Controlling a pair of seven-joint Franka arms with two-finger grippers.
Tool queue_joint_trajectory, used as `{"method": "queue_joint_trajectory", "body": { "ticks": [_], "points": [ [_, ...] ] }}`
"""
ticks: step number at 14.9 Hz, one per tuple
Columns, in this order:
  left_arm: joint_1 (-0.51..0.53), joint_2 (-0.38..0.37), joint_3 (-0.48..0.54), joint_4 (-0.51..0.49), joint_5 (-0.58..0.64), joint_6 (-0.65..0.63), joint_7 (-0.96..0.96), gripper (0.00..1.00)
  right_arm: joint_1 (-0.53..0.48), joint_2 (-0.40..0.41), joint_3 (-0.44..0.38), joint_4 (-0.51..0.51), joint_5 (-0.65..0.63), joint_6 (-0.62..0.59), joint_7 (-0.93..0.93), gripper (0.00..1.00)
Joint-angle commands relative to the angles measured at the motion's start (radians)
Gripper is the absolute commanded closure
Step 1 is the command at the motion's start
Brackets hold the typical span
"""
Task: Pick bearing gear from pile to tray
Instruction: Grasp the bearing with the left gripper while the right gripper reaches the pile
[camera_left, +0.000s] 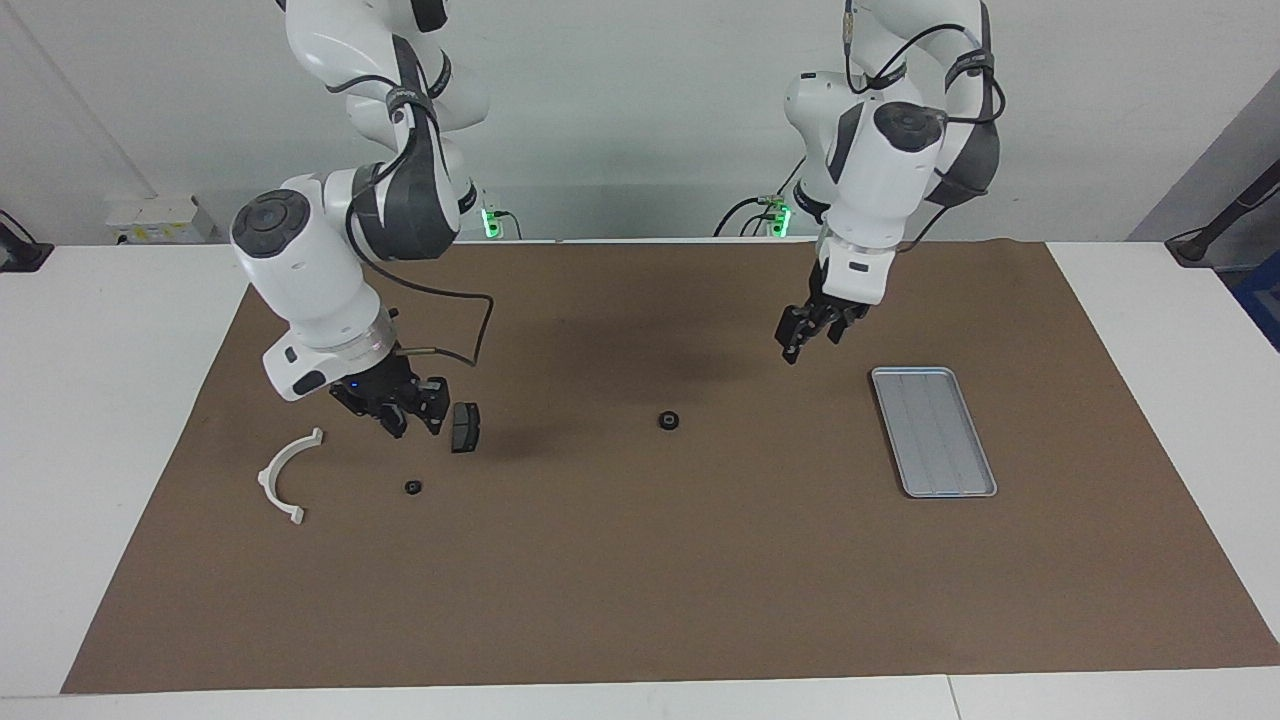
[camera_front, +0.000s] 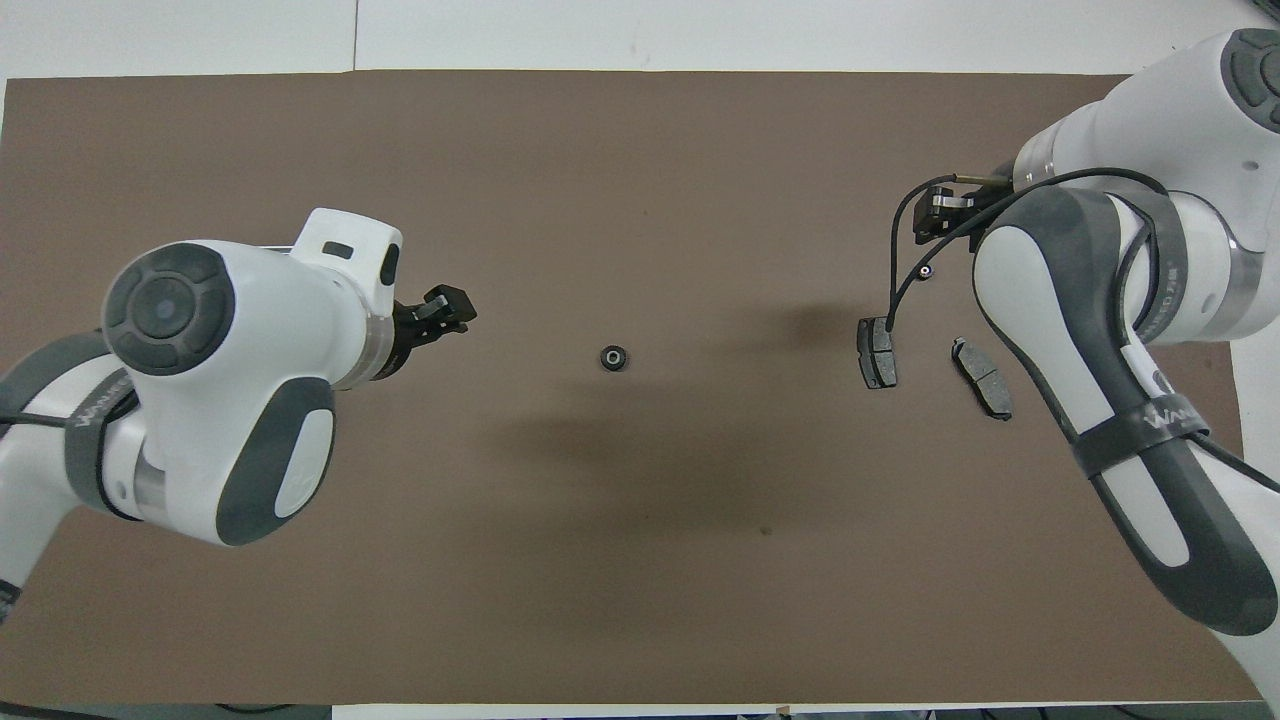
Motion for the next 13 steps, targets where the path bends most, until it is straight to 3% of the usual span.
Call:
{"method": "queue_joint_trajectory", "body": {
  "ticks": [1, 6, 9, 13],
  "points": [
    [-0.058, 0.09, 0.017, 0.079, -0.014, 0.013, -0.069, 0.09, -0.031, -0.026, 0.04, -0.08, -0.021, 0.087, -0.029, 0.45],
    [-0.197, 0.403, 0.022, 0.355, 0.035, -0.025, -0.276, 0.13, -0.096, -0.029, 0.115, -0.171, -0.096, 0.156, -0.107, 0.45],
    [-0.208, 0.435, 0.022, 0.373, 0.052, -0.013, -0.291, 0.26, -0.108, -0.028, 0.117, -0.203, -0.126, 0.162, -0.176, 0.45],
    [-0.215, 0.454, 0.021, 0.362, 0.055, 0.016, -0.291, 0.26, -0.131, -0.019, 0.117, -0.254, -0.137, 0.253, -0.25, 0.45]
  ]
}}
